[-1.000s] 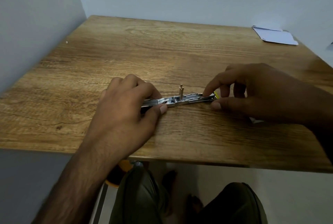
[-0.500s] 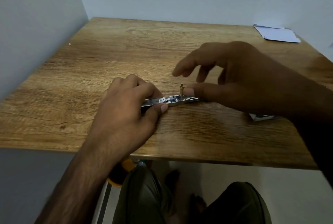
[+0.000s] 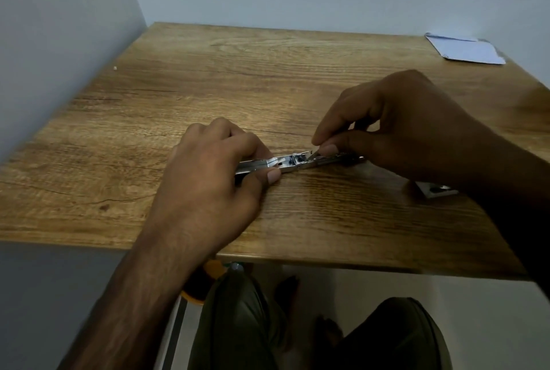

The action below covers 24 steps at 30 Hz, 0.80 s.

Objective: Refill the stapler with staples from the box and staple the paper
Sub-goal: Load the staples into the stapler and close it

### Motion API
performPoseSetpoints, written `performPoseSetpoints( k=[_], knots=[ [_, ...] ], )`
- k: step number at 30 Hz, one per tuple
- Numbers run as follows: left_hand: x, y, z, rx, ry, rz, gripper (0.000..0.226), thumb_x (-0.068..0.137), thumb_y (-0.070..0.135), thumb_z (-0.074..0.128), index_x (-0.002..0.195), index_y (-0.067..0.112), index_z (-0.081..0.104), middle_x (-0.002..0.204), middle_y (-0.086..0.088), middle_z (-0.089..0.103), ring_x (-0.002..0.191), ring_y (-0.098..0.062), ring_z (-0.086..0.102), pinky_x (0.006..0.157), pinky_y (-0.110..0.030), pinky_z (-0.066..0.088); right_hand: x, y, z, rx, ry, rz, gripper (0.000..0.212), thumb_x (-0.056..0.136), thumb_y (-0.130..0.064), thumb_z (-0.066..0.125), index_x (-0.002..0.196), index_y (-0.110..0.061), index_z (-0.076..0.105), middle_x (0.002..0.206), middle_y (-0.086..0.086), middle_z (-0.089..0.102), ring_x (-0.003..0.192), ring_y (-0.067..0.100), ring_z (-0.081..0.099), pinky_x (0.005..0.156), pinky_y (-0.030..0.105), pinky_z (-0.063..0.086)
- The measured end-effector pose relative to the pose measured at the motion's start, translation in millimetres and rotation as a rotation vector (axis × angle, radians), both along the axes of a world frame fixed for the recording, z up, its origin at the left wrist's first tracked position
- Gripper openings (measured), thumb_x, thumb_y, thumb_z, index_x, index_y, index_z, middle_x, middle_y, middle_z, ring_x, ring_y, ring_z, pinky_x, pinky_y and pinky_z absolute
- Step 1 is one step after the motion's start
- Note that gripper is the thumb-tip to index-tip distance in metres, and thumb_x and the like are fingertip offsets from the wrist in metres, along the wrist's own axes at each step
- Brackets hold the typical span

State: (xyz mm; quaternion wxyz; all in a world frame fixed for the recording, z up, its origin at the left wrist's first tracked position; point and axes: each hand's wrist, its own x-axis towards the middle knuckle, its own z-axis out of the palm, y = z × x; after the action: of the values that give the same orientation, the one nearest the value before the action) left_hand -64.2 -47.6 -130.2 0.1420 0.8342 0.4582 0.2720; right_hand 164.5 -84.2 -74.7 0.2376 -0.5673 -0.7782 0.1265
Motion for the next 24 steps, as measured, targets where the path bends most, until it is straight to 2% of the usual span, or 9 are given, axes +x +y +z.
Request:
performPoseSetpoints(
  k=[6,10,16,24],
  knots=[
    [2,1,1,-0.024,-0.015,0.024,0.027,0.076,0.052,0.056,0.092,0.036,0.069,0.100,0.016,0.057,0.101,-0.012,0.044,0.090,-0.040,0.041,8,2,-8,-0.021,0.068,0.016,0.011,0.080,-0.019,0.080,0.087,-0.027,0.082,0.081,-0.014,0.076,0.077,0.002,0.071,0.075,0.033,0.059],
    [1,1,2,-0.031,-0.031,0.020,0.024,0.075,0.052,0.056,0.090,0.037,0.069,0.100,0.015,0.059,0.101,-0.013,0.046,0.090,-0.043,0.043,14,-2,-14,-0.010,0.053,0.005,0.010,0.079,-0.019,0.080,0.085,-0.028,0.082,0.079,-0.015,0.075,0.079,0.002,0.071,0.076,0.035,0.058],
    [2,0,2,-0.040,-0.024,0.014,0.025,0.076,0.052,0.056,0.091,0.037,0.069,0.102,0.014,0.060,0.104,-0.015,0.047,0.091,-0.045,0.044,22,-6,-20,-0.016,0.053,0.029,0.012,0.080,-0.017,0.079,0.089,-0.023,0.083,0.090,-0.008,0.078,0.088,0.010,0.073,0.081,0.042,0.057],
    [0,0,1,-0.032,-0.026,0.008,0.024,0.078,0.051,0.059,0.094,0.038,0.070,0.102,0.014,0.059,0.105,-0.014,0.047,0.092,-0.043,0.043,34,-15,-21,-0.020,0.006,0.011,0.017,0.082,-0.023,0.075,0.097,-0.029,0.081,0.097,-0.014,0.076,0.092,0.004,0.071,0.084,0.037,0.058]
  ],
)
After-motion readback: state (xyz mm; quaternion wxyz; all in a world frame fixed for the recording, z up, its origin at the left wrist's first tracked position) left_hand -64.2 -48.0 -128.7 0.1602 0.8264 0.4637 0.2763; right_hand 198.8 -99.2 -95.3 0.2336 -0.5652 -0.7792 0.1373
